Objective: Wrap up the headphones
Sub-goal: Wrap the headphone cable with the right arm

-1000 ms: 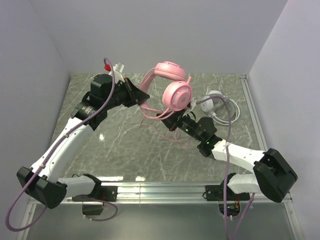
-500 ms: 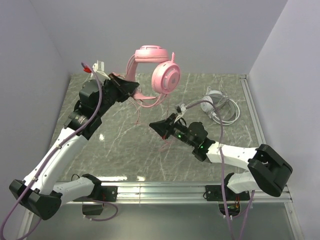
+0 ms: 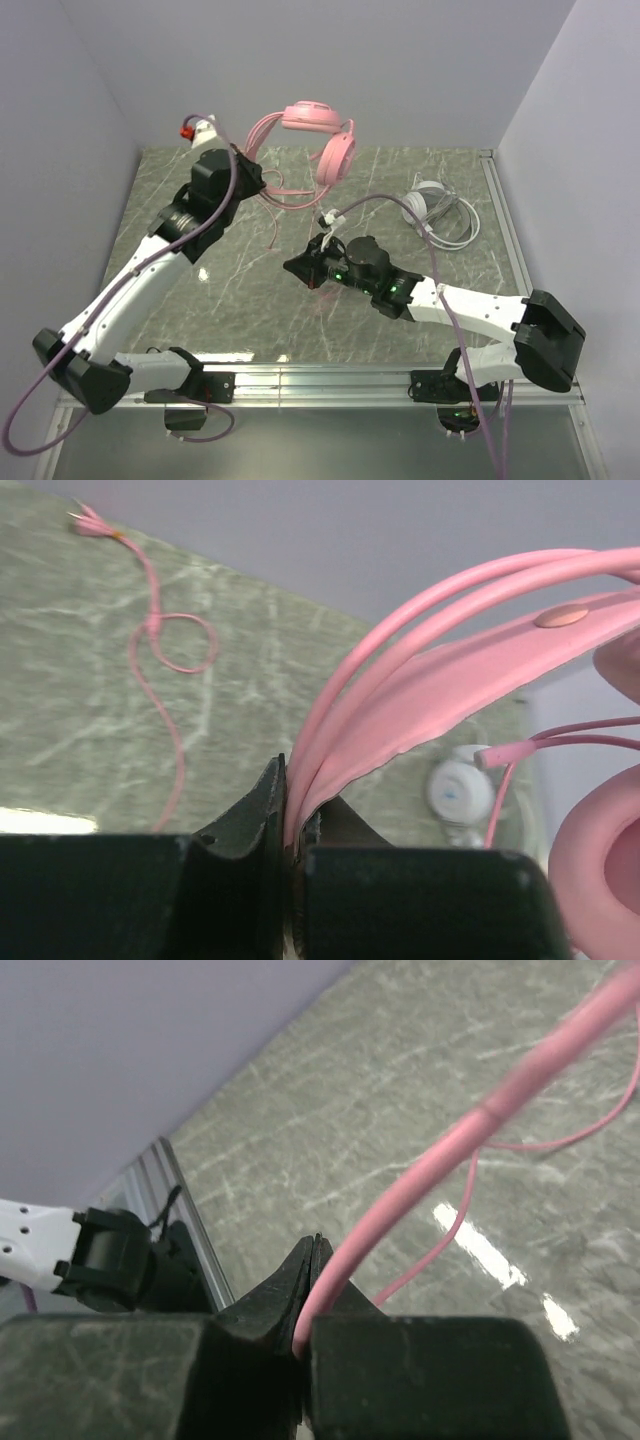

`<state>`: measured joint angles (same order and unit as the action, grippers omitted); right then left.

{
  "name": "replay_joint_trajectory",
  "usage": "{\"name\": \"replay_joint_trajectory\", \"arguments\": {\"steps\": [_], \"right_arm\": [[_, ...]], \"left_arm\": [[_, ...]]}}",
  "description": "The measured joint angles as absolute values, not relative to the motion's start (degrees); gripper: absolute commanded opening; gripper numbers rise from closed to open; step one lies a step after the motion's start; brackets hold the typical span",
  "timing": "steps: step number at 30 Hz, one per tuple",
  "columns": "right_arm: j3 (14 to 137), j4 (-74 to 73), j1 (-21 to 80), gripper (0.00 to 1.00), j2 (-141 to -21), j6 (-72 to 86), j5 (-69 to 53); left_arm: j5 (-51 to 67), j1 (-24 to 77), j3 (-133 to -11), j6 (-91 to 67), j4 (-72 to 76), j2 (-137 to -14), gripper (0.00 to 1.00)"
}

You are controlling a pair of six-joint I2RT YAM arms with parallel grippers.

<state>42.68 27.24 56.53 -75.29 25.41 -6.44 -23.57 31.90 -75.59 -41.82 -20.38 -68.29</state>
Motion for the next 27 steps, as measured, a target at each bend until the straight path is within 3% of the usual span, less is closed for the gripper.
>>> {"name": "replay_joint_trajectory", "arguments": {"steps": [5,12,27], "right_arm": [[47.4,13.7,57.9,0.0,-73.8,22.8,-4.7],[47.6,3.2,58.5,0.0,-68.0,21.1,-4.1],[53.8,-13.1,58.8,0.01,-66.2,16.6,-6.7]], "left_arm": [[-31.3,33.5,-83.0,-36.7,-28.3,-76.6,0.0],[-36.2,33.8,-84.0,-33.4,-34.1,-80.2,0.0],[-48.0,40.1,-76.9,-22.7,-28.1,-80.4,0.0]]}}
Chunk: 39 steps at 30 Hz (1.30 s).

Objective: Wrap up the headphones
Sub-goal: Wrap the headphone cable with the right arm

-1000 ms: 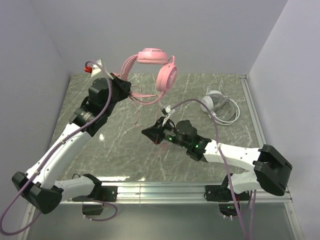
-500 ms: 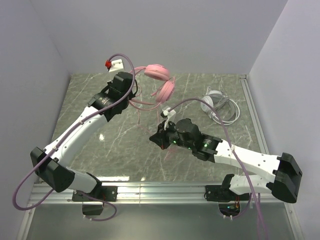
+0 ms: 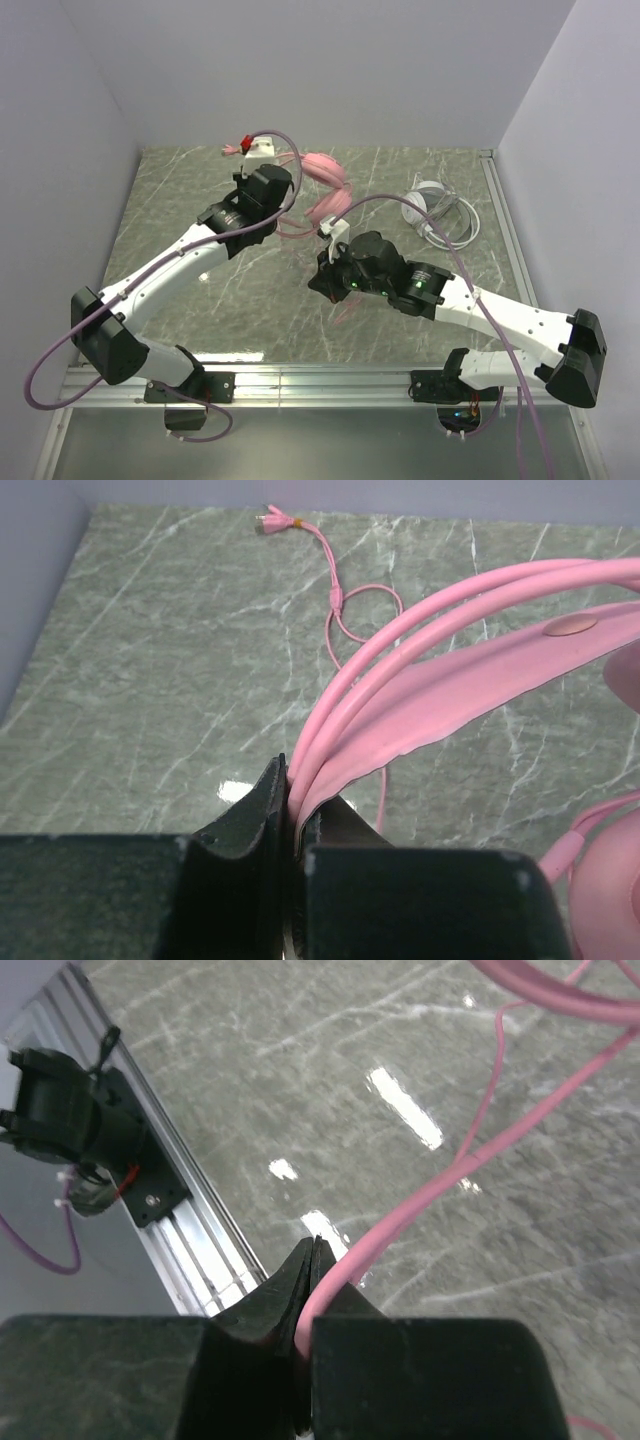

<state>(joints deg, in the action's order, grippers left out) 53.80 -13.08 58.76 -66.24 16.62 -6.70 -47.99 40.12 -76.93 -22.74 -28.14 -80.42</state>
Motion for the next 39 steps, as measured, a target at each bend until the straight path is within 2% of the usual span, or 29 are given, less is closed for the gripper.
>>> {"name": "replay_joint_trajectory", "arguments": {"steps": [5,24,39], "right_arm": [[55.5,-19.0,59.0,0.01,-66.1,14.8,-3.8],[58.9,-32.3,59.1,0.02,-64.3,10.5,13.6],[60.1,-34.9,59.1,0.01,-65.2,8.9,18.8]], "left_arm": [[-47.4,40.4,-75.0,-17.2,-23.7,-80.4,0.0],[-25.3,40.9,-66.9,5.5,-22.0,-76.9,0.0],[-22.3,42.4,-66.4,9.4,-20.4,-76.2,0.0]]}}
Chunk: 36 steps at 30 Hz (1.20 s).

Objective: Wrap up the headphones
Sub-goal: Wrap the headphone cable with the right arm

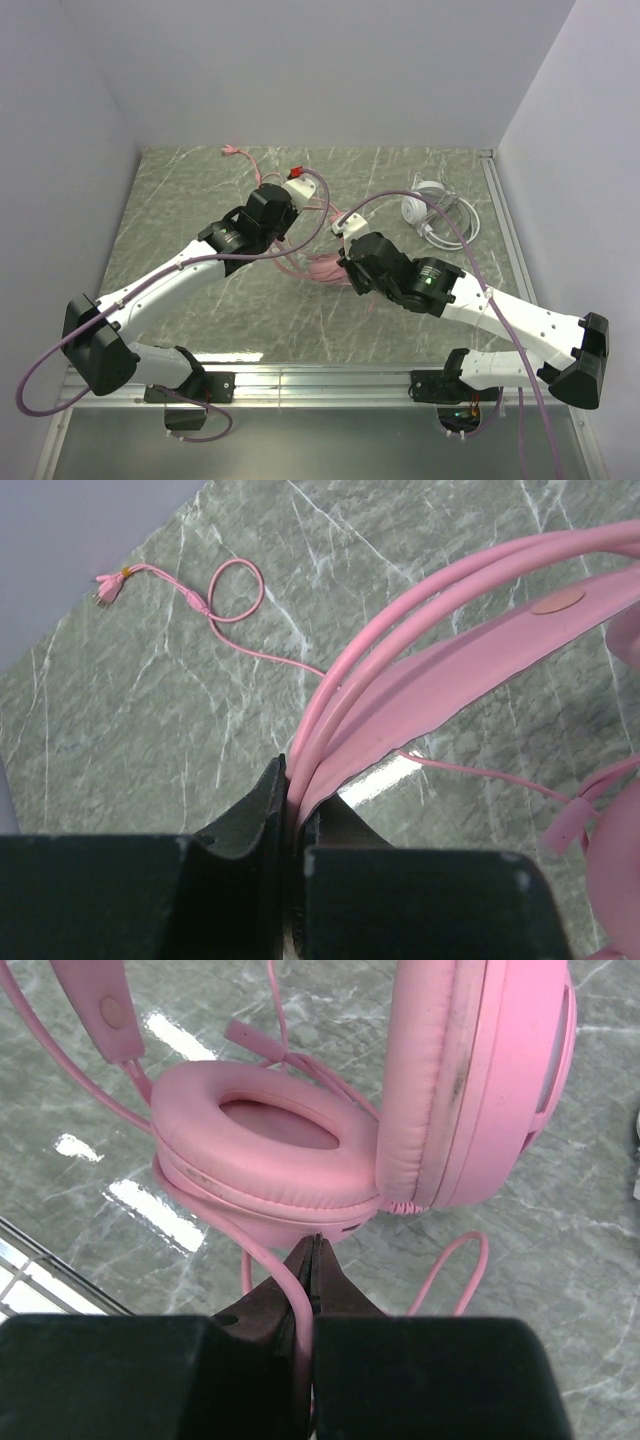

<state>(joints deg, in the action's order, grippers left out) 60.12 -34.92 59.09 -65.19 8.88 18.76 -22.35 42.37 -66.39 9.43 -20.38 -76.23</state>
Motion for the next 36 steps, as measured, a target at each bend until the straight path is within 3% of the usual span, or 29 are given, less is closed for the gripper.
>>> {"name": "replay_joint_trajectory", "arguments": {"steps": [22,28,36], "right_arm": [[61.9,-38.6,58.7,0.05,-65.3,8.4,26.9],[61.9,-36.1,58.2,0.07,-64.9,8.2,20.8],[60.8,-27.5,57.8,0.08,-63.2,9.4,4.8]], "left_arm": [[-43.1,41.8,-67.5,1.5,-17.3,-80.8,0.0],[-45.3,34.8,-75.1,-10.5,-23.8,-85.4,0.0],[-45.3,29.7,-76.0,-25.3,-29.1,-82.8,0.0]]}}
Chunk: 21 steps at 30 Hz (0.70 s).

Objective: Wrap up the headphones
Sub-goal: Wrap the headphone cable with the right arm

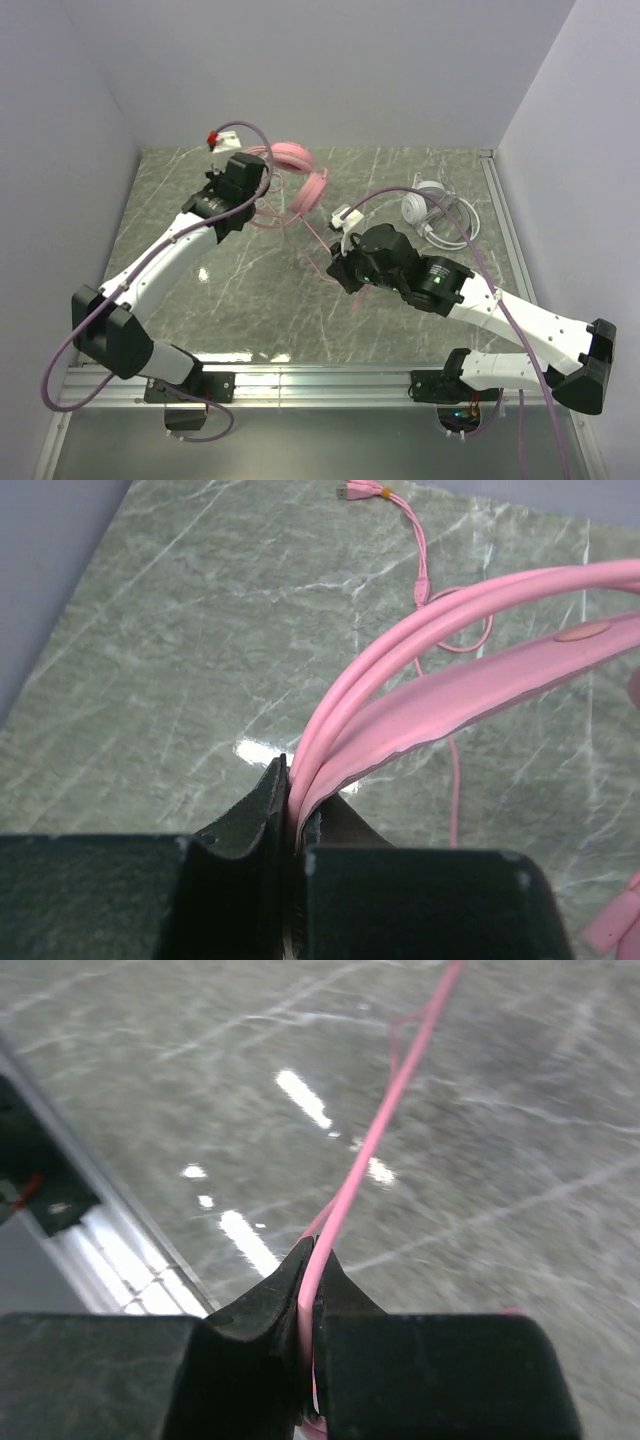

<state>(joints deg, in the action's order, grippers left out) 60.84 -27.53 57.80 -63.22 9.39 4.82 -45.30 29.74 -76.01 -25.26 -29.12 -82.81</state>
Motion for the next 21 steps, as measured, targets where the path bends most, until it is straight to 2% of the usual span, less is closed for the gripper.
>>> {"name": "replay_joint_trajectory", "arguments": {"steps": [3,9,15,21], "right_arm": [[59.4,-24.2,57.7,0.08,-63.1,10.1,-1.3],[56.8,-18.5,57.4,0.09,-63.2,11.6,-7.9],[56.5,-15.7,57.4,0.09,-64.9,12.8,-8.2],[51.2,-14.0,57.3,0.09,-65.7,13.9,-8.0]], "left_arm": [[-43.2,27.1,-76.0,-31.3,-31.0,-80.5,0.01],[-34.3,15.2,-76.0,-40.2,-34.0,-77.5,0.01],[-25.0,3.9,-76.0,-45.9,-37.3,-78.1,0.01],[-22.1,-1.3,-76.0,-47.6,-38.9,-78.2,0.01]]}}
